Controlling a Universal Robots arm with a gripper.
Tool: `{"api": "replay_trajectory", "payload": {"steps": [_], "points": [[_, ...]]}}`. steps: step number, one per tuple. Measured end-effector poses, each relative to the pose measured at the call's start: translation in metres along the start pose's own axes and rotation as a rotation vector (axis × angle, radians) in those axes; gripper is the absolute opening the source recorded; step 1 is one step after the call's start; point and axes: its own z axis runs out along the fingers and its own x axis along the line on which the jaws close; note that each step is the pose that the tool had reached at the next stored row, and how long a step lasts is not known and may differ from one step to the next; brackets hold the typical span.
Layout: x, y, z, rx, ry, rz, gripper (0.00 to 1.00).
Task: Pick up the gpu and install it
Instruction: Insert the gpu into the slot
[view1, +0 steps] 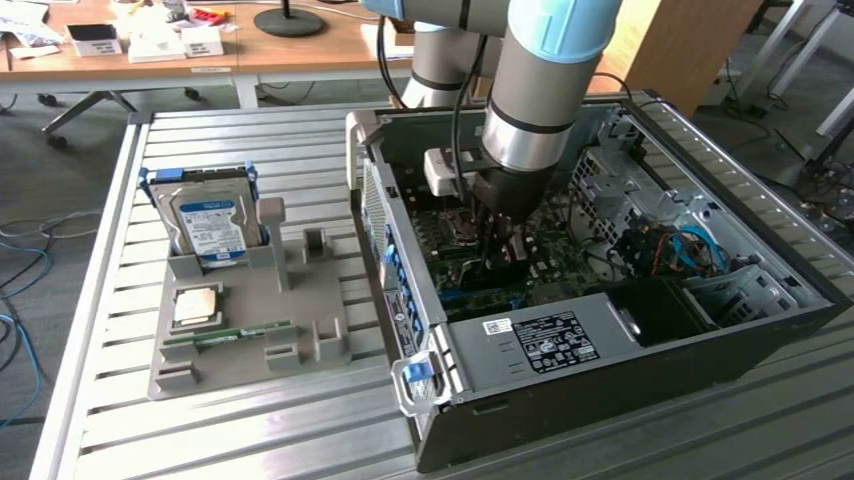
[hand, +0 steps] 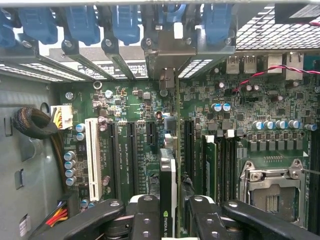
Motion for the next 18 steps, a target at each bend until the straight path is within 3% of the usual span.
{"api": "replay_trajectory", "payload": {"steps": [14,17,18], "points": [[-0.0002,0.0003,0.0006,-0.0002,-0.0018,0.001,0.27],[-0.0001,0.0001,0.0002,0.0002,-0.0004,0.000,0.33],[0.0000,0.0001,0.0001,0.0001,-0.0002,0.000,0.39]]}}
